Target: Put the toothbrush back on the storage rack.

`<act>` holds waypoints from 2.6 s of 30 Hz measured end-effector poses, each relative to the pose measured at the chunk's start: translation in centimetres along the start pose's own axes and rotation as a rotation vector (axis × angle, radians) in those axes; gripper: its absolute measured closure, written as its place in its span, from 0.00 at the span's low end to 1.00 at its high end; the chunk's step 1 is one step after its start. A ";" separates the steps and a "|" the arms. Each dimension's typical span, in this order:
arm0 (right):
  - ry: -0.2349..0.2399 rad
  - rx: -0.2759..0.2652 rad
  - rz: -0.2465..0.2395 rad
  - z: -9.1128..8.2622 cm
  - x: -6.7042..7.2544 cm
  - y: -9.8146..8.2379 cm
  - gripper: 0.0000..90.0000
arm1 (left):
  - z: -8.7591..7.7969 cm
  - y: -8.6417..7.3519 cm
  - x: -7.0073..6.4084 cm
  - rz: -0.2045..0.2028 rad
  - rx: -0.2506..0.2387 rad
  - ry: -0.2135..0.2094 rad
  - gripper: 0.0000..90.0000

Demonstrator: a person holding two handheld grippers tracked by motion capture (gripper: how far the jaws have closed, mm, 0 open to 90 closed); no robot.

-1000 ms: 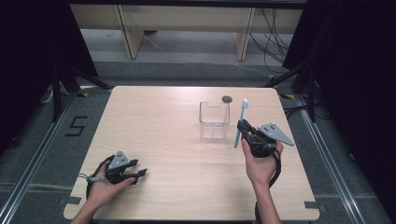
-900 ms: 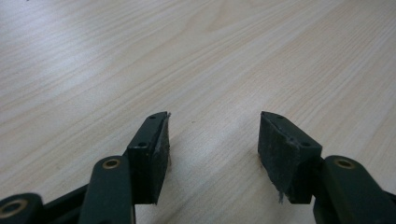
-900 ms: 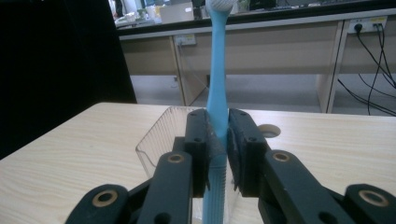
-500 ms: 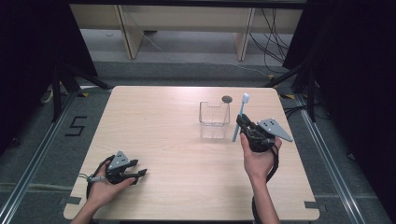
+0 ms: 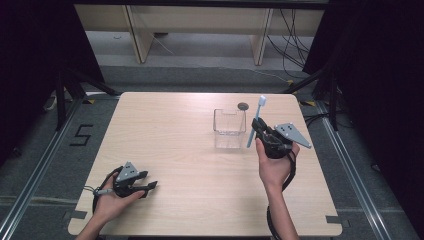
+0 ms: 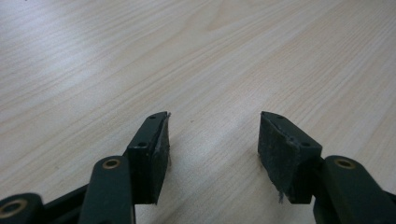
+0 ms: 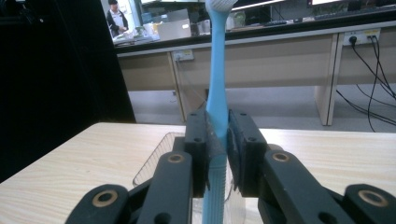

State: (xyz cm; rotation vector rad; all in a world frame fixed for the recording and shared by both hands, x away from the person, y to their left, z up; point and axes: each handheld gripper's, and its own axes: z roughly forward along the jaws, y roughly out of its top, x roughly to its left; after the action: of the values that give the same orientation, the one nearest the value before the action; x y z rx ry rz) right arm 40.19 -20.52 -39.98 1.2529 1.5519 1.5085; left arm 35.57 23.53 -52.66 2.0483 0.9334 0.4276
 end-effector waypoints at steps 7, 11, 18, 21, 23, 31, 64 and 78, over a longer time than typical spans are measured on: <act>0.001 -0.026 -0.005 0.7 -0.1 0.3 0.88 | 0.0 0.0 0.1 0.010 0.007 -0.001 0.48; -0.001 -0.031 0.012 1.0 0.1 0.3 0.88 | 0.0 0.0 0.1 0.010 0.007 -0.001 0.48; -0.013 -0.040 -0.004 1.6 0.1 0.7 0.88 | 0.0 0.0 0.0 0.000 0.001 -0.002 0.48; -0.014 -0.047 -0.005 2.0 0.2 0.8 0.88 | 0.0 0.0 0.0 0.001 0.001 -0.003 0.48; -0.012 -0.048 -0.008 2.2 0.2 0.9 0.88 | 0.0 0.0 0.0 -0.001 -0.001 -0.003 0.48; -0.007 -0.062 -0.001 3.3 0.6 1.3 0.88 | -0.1 0.0 0.1 0.005 0.010 -0.010 0.48; -0.052 -0.048 -0.008 5.7 -0.3 0.6 0.88 | -0.1 0.0 0.1 -0.012 0.000 -0.016 0.48; -0.048 -0.018 -0.009 5.7 -0.5 -0.6 0.88 | -0.1 0.0 0.0 -0.013 0.001 -0.017 0.48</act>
State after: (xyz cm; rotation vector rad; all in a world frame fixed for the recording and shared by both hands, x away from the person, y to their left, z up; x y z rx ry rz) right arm 45.49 -18.80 -41.49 1.2606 1.5081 1.4733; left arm 35.53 23.59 -52.67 2.0428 0.9360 0.4022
